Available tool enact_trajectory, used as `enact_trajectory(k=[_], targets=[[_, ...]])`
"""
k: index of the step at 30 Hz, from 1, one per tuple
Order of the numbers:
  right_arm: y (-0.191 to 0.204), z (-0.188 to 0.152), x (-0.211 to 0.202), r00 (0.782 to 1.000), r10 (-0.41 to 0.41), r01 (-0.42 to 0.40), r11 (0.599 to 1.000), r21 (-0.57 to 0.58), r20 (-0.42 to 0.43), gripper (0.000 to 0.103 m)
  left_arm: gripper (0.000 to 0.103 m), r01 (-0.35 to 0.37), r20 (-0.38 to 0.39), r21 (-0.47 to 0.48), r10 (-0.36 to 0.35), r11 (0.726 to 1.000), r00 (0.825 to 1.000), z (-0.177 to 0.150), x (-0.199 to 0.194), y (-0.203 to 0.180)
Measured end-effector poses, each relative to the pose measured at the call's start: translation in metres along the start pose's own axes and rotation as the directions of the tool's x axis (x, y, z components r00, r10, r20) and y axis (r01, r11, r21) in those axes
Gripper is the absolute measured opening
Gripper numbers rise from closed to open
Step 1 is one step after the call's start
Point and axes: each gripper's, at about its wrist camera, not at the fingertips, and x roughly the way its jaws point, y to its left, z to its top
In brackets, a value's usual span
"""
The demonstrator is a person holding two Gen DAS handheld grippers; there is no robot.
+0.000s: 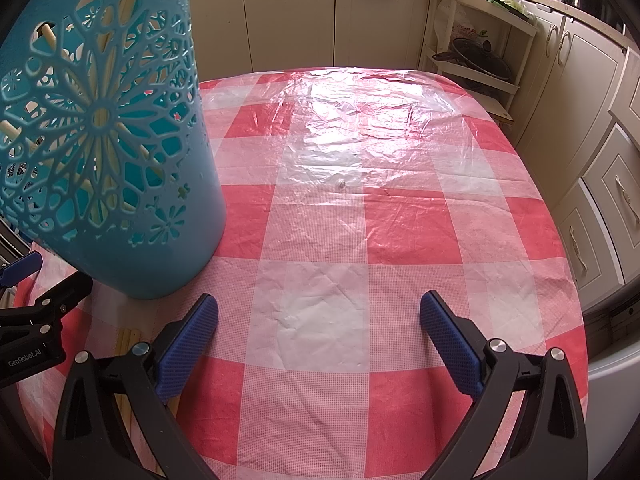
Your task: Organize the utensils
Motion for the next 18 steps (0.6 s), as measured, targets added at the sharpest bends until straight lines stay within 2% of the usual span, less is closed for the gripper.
enact_trajectory(k=[18], targets=[[0.0002,0.0,-0.0001,1.0,0.0,0.0,1.0,0.0,0.0,0.096,0.096,0.0,0.0,0.0,0.0,1.0,1.0,0.0003,0.0003,-0.0018]])
